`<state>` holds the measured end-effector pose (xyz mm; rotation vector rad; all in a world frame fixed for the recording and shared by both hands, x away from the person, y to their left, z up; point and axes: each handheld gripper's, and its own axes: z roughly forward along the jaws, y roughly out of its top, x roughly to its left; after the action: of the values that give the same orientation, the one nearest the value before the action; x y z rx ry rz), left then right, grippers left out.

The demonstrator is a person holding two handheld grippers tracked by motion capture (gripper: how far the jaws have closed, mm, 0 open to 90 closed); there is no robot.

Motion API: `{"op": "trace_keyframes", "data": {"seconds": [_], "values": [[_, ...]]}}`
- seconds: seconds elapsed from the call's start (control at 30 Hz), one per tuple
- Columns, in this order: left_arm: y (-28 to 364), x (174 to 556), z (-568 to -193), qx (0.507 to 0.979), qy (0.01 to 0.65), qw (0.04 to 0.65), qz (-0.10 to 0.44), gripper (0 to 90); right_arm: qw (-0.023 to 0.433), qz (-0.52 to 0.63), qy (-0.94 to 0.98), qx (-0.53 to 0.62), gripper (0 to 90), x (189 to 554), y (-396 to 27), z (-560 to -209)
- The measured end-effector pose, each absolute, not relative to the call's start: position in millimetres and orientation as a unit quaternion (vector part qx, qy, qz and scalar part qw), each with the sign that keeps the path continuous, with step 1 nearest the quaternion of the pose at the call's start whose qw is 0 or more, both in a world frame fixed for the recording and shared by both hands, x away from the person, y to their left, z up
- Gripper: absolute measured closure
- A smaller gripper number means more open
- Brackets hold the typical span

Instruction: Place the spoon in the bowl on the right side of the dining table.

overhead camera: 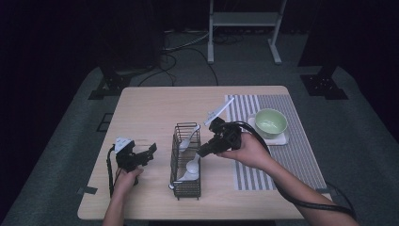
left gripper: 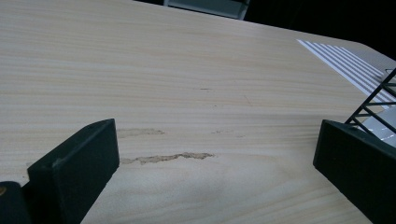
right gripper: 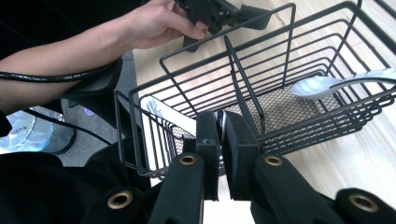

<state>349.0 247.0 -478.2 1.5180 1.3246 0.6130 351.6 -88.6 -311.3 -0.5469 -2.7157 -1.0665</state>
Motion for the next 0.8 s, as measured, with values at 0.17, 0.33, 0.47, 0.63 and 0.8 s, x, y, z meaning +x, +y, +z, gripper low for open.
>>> {"op": "trace_keyframes", "data": {"seconds": [0.17,0.33,0.47,0.63,0.8], "values": [[246.9,348.9,-478.2,0.627,0.546,0.495,0.253,0.0,0.09,-0.365,-0.908,-0.183,85.1,350.1,-89.0,-305.4],[247.0,348.9,-478.2,0.627,0.546,0.495,0.253,0.0,0.095,-0.374,-0.905,-0.18,85.1,348.7,-89.0,-299.5],[247.0,349.0,-478.2,0.626,0.546,0.495,0.253,0.0,0.096,-0.381,-0.902,-0.178,85.1,348.1,-90.0,-293.7],[247.1,348.9,-478.2,0.626,0.547,0.495,0.253,0.0,0.1,-0.392,-0.897,-0.179,85.1,346.9,-92.9,-285.9],[247.0,348.9,-478.2,0.627,0.546,0.495,0.253,0.0,0.102,-0.403,-0.892,-0.176,85.1,345.9,-96.1,-278.3]]}}
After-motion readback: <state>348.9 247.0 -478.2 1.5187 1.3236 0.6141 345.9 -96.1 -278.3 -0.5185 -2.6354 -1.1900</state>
